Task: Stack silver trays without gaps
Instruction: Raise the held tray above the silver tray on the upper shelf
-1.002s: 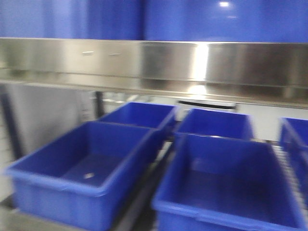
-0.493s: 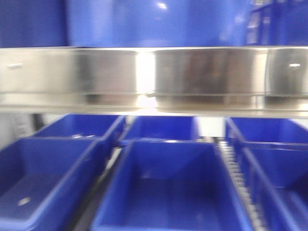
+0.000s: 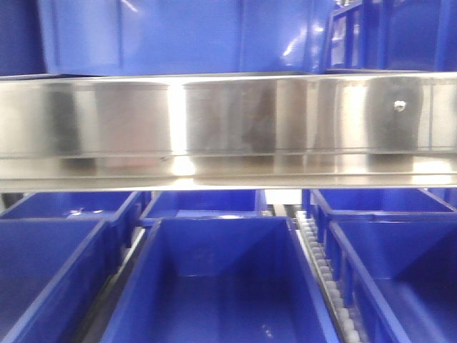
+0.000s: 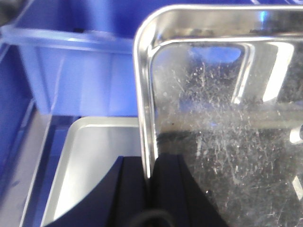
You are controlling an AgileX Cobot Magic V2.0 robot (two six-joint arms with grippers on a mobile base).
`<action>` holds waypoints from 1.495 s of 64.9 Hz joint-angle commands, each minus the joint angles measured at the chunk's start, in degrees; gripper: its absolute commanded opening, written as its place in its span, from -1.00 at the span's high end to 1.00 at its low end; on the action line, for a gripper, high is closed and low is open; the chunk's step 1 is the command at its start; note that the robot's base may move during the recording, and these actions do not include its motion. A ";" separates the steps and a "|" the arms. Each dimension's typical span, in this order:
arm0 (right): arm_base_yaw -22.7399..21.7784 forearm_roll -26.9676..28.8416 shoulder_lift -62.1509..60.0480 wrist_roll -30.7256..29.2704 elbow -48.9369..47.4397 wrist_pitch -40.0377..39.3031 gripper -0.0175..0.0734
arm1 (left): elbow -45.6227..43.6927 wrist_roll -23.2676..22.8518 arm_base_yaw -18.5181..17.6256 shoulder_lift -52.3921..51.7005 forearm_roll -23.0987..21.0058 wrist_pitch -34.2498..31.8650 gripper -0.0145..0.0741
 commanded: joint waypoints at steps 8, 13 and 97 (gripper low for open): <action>0.38 0.33 -0.65 -0.51 -0.60 -5.00 0.78 | -0.37 0.94 -0.53 -0.14 -1.14 -1.96 0.70; 0.38 0.33 -0.65 -0.51 -0.60 -5.00 0.78 | -0.37 0.94 -0.53 -0.14 -1.14 -1.96 0.70; -0.05 4.77 14.24 -0.51 -0.60 -1.25 0.78 | -0.16 8.52 11.13 13.51 -17.95 -2.12 0.70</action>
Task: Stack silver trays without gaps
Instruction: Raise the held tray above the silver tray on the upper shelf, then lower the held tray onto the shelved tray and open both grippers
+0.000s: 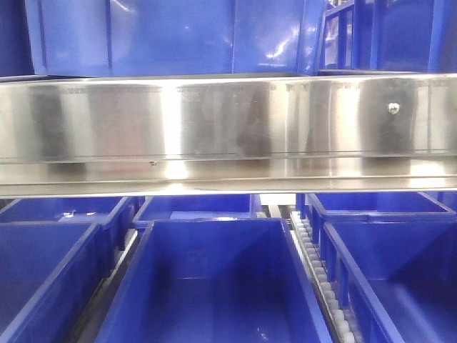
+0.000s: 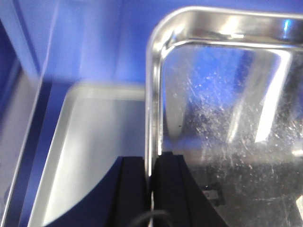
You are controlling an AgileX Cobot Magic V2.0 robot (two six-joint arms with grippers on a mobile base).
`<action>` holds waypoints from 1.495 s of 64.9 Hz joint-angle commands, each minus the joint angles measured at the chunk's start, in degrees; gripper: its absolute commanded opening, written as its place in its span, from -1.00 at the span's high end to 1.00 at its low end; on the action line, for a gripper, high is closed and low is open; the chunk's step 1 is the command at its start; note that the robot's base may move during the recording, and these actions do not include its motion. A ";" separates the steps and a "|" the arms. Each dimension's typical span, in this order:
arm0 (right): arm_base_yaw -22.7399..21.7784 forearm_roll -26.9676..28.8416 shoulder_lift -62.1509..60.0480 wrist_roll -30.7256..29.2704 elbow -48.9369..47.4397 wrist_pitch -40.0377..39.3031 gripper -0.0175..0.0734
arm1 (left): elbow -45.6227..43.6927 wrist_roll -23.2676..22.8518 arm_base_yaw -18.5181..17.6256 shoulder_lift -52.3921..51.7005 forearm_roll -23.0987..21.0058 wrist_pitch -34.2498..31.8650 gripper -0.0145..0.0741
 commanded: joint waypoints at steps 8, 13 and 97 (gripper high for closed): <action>-0.42 6.01 5.74 -0.82 -0.60 -4.03 0.78 | 0.89 3.31 1.15 5.49 -8.73 -3.21 0.70; -1.31 7.52 7.23 -0.82 -0.60 -3.81 0.78 | 2.29 3.31 1.29 6.31 -8.85 -3.94 0.70; -1.93 8.69 11.53 -4.20 -1.58 2.32 -0.01 | 8.08 -2.48 1.29 6.12 -1.07 -3.57 -0.27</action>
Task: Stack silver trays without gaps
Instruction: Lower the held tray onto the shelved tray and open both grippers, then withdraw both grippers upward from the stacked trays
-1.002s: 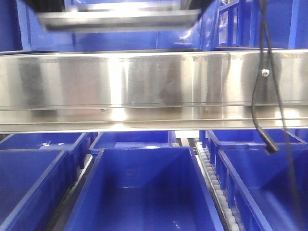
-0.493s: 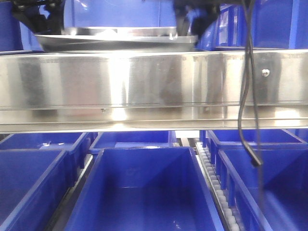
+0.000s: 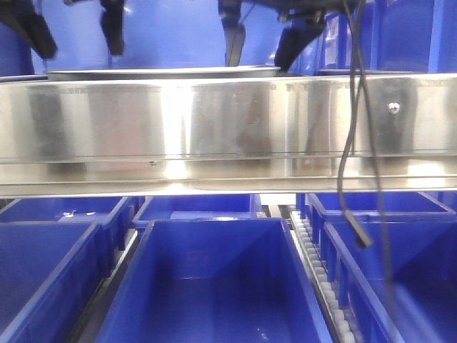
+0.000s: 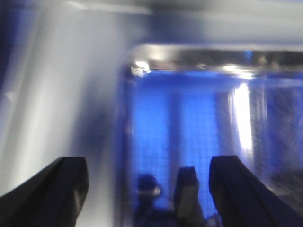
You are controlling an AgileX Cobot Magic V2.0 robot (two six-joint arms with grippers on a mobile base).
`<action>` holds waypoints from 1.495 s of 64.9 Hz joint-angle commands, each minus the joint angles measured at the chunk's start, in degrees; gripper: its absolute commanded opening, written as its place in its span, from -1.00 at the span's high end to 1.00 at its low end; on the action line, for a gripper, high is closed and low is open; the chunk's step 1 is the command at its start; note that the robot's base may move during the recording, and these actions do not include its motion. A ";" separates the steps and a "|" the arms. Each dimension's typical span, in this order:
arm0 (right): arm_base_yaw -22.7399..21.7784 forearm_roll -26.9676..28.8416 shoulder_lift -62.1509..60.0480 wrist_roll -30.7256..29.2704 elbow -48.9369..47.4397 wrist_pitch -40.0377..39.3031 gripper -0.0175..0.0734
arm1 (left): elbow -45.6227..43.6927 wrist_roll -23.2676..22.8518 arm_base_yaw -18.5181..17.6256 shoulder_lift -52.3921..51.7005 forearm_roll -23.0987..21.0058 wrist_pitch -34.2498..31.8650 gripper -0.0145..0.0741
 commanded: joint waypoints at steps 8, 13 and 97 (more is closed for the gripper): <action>-0.16 -1.34 -3.57 -0.48 -3.16 0.51 0.04 | -3.19 -0.48 -0.32 -1.79 -2.83 1.50 -0.02; -0.16 -1.62 -4.87 -0.78 -6.06 1.19 0.22 | -4.87 0.87 -0.32 -3.05 -4.27 1.90 0.34; 0.05 -10.83 -61.51 -11.28 60.50 -49.03 0.79 | 64.75 5.00 -1.06 -64.84 -1.14 -56.25 0.69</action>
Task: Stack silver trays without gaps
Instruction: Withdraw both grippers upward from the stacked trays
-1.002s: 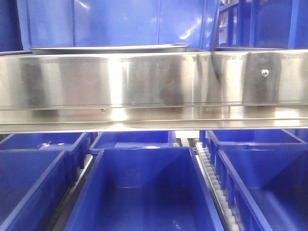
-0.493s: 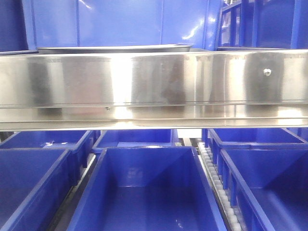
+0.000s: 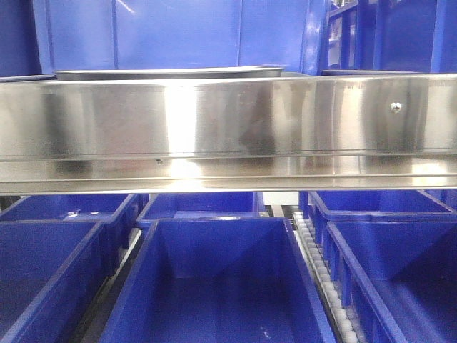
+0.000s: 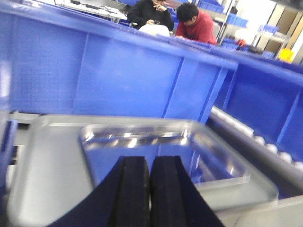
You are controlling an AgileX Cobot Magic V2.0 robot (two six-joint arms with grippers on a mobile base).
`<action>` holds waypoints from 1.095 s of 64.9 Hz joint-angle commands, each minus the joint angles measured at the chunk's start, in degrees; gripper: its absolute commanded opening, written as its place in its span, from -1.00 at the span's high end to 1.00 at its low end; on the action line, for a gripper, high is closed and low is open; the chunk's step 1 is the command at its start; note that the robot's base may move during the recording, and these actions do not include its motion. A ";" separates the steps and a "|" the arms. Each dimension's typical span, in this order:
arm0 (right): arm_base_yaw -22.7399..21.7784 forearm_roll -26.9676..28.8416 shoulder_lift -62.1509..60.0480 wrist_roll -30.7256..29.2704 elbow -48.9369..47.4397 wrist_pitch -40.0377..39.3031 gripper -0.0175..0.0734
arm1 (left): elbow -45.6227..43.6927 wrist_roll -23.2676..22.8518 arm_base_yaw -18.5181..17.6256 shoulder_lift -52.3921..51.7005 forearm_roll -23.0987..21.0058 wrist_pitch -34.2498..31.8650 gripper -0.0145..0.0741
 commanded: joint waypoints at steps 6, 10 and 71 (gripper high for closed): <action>0.05 -0.73 -7.09 -0.60 4.16 -1.85 0.79 | 0.90 0.16 -0.40 -6.66 1.16 1.61 0.69; 0.05 -0.73 -8.63 -0.60 4.63 -1.06 0.79 | 0.90 0.16 -0.40 -8.24 1.16 1.61 0.69; -11.09 13.36 -18.59 -20.17 13.83 -8.31 0.79 | 0.90 0.16 -0.40 -9.77 1.16 1.73 0.69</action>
